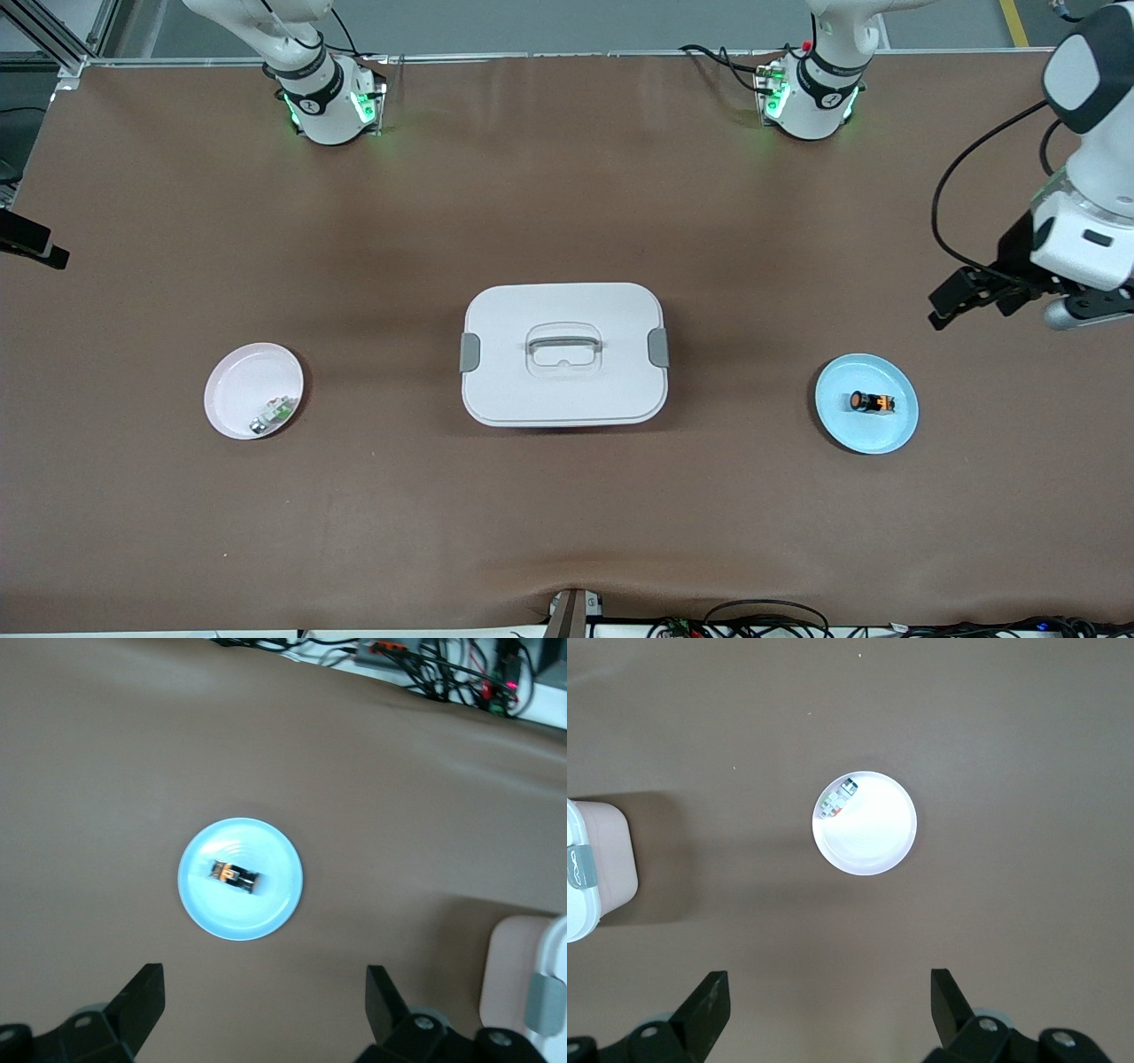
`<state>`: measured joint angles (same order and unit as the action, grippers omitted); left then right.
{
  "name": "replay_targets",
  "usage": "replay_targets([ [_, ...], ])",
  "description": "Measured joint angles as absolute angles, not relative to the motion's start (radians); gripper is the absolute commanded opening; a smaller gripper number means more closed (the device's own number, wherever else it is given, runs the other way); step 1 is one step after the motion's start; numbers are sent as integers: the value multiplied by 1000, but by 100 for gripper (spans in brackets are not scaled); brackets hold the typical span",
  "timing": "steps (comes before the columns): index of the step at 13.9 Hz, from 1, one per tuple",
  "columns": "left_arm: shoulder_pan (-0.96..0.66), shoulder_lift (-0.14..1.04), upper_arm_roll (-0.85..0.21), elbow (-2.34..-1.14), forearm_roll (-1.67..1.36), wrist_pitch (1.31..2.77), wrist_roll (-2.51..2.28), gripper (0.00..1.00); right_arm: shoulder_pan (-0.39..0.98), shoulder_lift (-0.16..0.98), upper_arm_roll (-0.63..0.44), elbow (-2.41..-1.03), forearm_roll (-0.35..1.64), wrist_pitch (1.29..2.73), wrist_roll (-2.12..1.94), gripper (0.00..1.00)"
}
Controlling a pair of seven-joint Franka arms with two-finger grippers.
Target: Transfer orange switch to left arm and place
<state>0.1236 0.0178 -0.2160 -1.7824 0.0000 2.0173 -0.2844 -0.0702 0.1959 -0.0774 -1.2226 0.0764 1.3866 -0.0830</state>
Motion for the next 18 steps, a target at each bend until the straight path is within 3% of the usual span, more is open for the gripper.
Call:
replay_targets([
  [2, 109, 31, -207, -1759, 0, 1983, -264, 100, -70, 193, -78, -1223, 76, 1387, -83, 100],
  [6, 90, 98, -150, -1600, 0, 1830, -140, 100, -70, 190, -78, -1223, 76, 1386, -83, 100],
  [10, 113, 116, -119, -1494, 0, 1793, -126, 100, -70, 187, -78, -1222, 76, 1371, -83, 100],
  [18, 131, 111, -116, -1472, -1, 1746, -79, 100, -71, 186, -76, -1222, 51, 1334, -85, 100],
])
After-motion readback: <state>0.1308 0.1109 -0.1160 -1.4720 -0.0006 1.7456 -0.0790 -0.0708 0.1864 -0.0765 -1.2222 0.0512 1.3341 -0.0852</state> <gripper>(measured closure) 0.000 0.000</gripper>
